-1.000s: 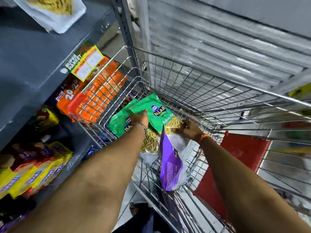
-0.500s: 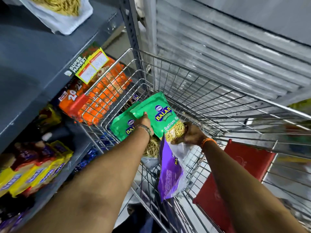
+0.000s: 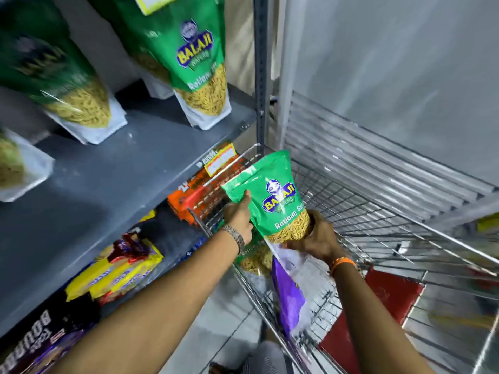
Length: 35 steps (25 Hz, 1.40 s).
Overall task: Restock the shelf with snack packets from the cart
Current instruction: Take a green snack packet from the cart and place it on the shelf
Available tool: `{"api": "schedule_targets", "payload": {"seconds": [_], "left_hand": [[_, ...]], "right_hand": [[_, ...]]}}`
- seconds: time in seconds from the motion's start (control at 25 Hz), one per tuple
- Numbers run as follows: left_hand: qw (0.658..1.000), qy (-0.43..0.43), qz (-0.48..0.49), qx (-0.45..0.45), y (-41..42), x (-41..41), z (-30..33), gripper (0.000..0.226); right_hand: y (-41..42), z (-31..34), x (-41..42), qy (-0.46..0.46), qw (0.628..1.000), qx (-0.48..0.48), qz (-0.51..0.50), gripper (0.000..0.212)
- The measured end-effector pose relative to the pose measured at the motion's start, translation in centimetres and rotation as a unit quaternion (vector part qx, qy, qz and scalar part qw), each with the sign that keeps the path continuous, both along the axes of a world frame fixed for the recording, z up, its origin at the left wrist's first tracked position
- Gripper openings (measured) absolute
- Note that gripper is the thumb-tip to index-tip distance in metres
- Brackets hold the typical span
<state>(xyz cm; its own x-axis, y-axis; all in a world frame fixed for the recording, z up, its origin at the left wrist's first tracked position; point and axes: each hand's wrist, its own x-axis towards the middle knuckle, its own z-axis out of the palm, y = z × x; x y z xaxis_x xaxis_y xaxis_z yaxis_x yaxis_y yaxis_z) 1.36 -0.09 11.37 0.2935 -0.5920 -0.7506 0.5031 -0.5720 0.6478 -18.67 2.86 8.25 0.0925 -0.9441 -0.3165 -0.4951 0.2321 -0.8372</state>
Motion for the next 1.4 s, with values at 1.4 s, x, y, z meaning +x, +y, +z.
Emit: {"api": "schedule_targets", "payload": {"seconds": [1.4], "left_hand": [[0.929,-0.198,0.058,-0.308,-2.5,28.5,21.5,0.010]], "right_hand": [[-9.5,12.3,35.3,-0.127,0.963,-0.237,0.002,0.113]]}}
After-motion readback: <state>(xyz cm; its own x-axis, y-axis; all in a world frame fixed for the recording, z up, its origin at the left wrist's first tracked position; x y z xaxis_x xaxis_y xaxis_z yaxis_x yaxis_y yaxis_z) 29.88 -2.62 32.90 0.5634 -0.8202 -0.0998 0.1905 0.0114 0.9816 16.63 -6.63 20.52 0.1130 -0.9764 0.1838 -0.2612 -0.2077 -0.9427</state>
